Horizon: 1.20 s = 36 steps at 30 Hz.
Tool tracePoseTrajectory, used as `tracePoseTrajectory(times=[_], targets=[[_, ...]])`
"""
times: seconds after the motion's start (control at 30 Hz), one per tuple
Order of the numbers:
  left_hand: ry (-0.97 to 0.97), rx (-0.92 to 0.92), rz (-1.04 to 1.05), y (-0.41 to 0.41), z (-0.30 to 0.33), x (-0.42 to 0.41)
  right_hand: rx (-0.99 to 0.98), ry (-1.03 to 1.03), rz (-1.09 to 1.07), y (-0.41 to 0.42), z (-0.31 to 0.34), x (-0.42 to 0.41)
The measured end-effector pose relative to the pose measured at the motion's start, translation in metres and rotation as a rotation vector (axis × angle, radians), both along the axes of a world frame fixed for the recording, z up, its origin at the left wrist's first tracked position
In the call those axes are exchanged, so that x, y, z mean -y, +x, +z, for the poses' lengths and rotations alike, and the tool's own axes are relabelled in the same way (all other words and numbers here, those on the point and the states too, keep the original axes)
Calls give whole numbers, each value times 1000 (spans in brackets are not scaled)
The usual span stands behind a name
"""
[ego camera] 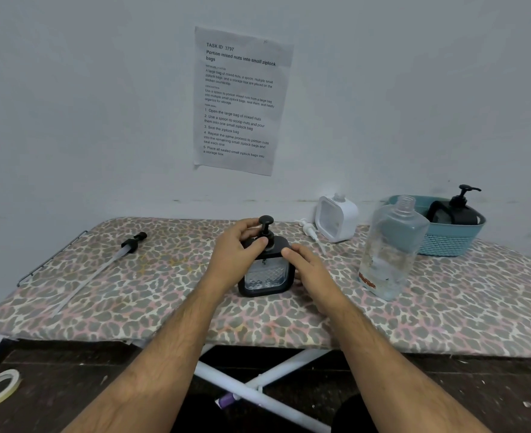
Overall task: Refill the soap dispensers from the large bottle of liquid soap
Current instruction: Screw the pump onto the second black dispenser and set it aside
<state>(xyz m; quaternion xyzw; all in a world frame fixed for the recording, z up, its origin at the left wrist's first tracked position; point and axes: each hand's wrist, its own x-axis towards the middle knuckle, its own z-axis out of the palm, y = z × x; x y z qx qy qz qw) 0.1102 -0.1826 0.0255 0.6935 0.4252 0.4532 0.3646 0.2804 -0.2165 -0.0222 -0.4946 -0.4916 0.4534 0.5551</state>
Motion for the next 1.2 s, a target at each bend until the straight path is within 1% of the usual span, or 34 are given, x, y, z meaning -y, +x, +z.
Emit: tracePoseTrajectory(times=[0.1,0.2,0.33,0.4,0.67,0.87,1.03,1.07,1.13,1.2], targets=[[-36,3,-54,1,2,2,49,59,-28,4,12,0],[-44,6,-79,3,5,5,124,89,-11,8,16,-4],[18,14,42,10,0,5,207,123,-12,8,16,-3],[19,43,82,13,1,5,241,138,-15,7,15,-3],[-15,117,75,13,2,0,226,143,-1,8,13,-4],[-66,39,-37,3,4,-2,160,120,-1,6,9,-6],[-118,22,-111,4,6,-2,198,128,-2,5,12,-4],[-104,-1,-89,6,6,-1,215,130,-2,5,13,-4],[-61,-28,24,10,5,1,240,127,-4,6,13,-4],[-37,-17,129,15,5,2,238,121,-5,6,13,-3]])
